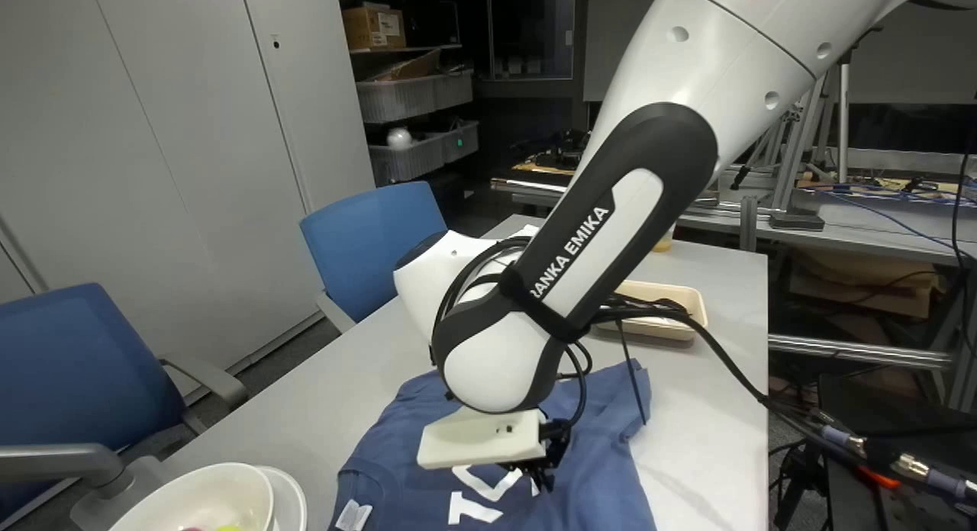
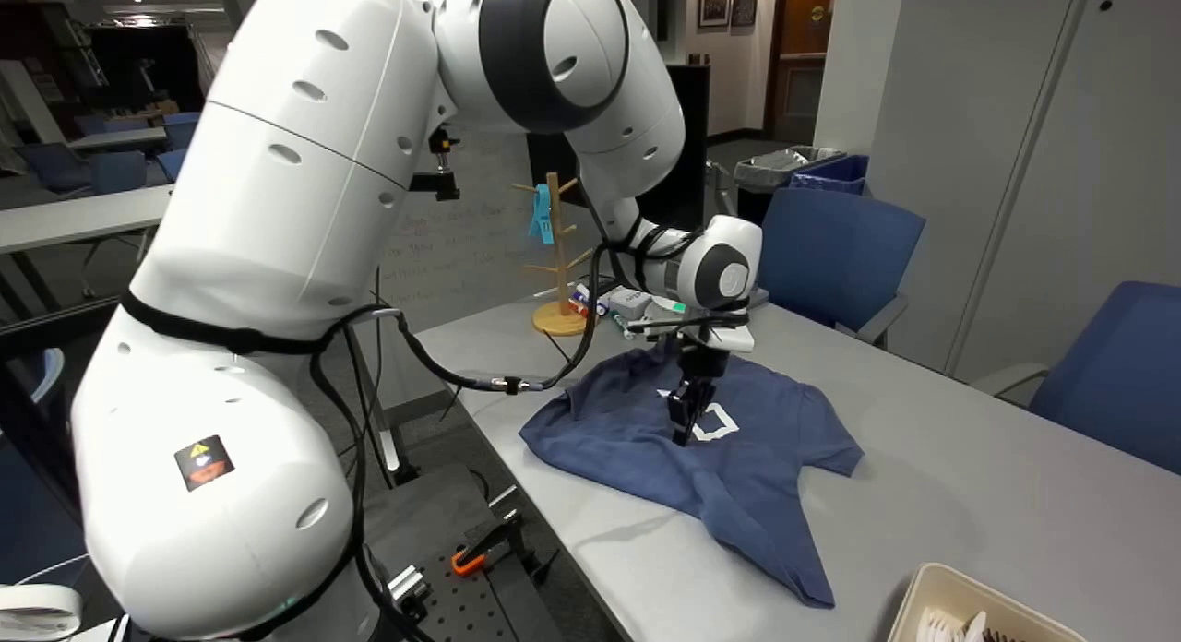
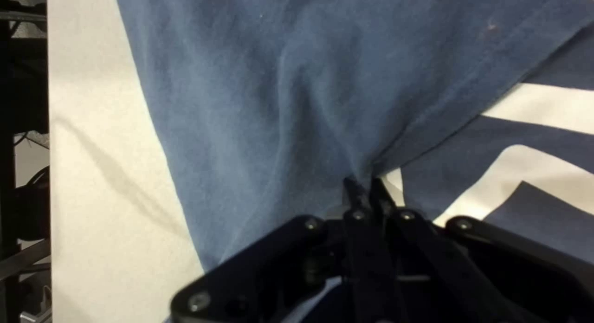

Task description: Unfold the shirt

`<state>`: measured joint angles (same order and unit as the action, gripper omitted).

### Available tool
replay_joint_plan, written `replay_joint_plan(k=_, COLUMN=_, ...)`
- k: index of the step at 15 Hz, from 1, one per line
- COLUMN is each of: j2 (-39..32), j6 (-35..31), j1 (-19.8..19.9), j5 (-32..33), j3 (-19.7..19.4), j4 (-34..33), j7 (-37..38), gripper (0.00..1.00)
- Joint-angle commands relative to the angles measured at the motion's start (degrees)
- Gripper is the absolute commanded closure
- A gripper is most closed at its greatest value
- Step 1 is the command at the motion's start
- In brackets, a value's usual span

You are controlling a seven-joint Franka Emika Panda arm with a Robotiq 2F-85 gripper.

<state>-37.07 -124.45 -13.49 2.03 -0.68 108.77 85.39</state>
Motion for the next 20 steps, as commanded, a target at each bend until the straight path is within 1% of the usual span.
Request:
replay_joint_plan(k=1, j2=1.7, j6=-0.6, j1=-1.7, j5=2.5, j3=-1.5, j4=0.9, j7=1.0, gripper=0.99)
replay_joint_plan(k=3, j2=4.0, j6=-1.1, j1=-1.8, j5=5.3, j3=-2.4, j4=3.3, j7=0.5, gripper=0.99)
replay_joint_plan(k=6, j2=7.0, j6=-1.5, j1=-0.9, j5=8.1, j3=-3.2, j4=7.3, j7=-0.3, gripper=0.99)
replay_joint_plan(k=10, j2=10.0, j6=-3.1, j1=-0.6, j5=11.3, j3=-4.8, j4=11.1, j7=1.3, gripper=0.99)
replay_joint_plan(k=15, j2=12.1, j6=-3.5, j1=-0.2, j5=13.3, j3=-5.2, j4=13.7, j7=0.8, gripper=0.99)
replay_joint_plan(k=20, j2=13.0, j6=-3.0, j1=-0.4, j5=18.7, j3=-5.7, j4=14.7, j7=0.9, gripper=0.99)
